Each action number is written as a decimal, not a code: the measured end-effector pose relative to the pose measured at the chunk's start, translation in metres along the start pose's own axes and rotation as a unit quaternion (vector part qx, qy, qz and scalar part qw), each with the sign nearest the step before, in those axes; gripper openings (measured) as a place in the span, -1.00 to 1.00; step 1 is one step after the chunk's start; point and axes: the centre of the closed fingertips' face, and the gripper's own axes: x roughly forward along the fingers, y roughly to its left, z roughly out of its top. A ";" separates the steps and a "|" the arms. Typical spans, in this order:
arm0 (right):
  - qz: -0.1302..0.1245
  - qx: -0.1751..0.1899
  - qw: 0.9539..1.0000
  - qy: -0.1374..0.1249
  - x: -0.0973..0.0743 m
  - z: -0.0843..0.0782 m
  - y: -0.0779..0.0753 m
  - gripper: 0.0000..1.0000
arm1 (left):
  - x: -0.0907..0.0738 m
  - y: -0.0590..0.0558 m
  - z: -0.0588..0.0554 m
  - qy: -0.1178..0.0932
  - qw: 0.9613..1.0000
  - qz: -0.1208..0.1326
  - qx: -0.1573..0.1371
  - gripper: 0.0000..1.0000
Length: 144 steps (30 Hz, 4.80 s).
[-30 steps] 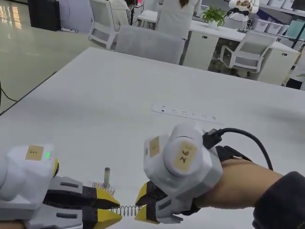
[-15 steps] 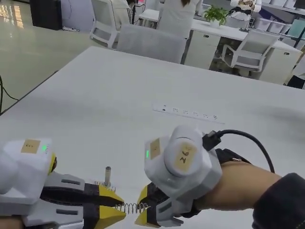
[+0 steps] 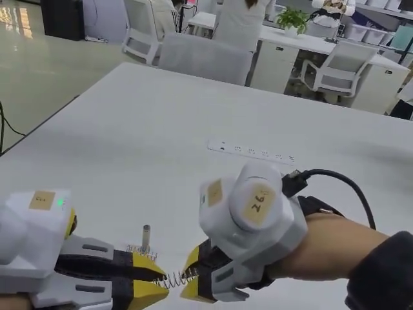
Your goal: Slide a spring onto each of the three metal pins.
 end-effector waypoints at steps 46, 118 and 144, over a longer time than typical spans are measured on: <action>-0.008 0.000 1.000 -0.004 -0.010 0.013 0.002 -0.84 | -0.008 0.005 -0.018 0.018 0.999 0.023 -0.029 -0.37; -0.049 0.044 0.992 0.106 -0.023 -0.050 -0.097 -0.84 | -0.048 0.006 -0.025 -0.011 0.991 0.118 -0.060 -0.06; -0.027 0.049 0.988 0.144 0.002 -0.066 -0.099 -0.84 | -0.049 0.006 -0.026 -0.011 0.991 0.123 -0.057 -0.09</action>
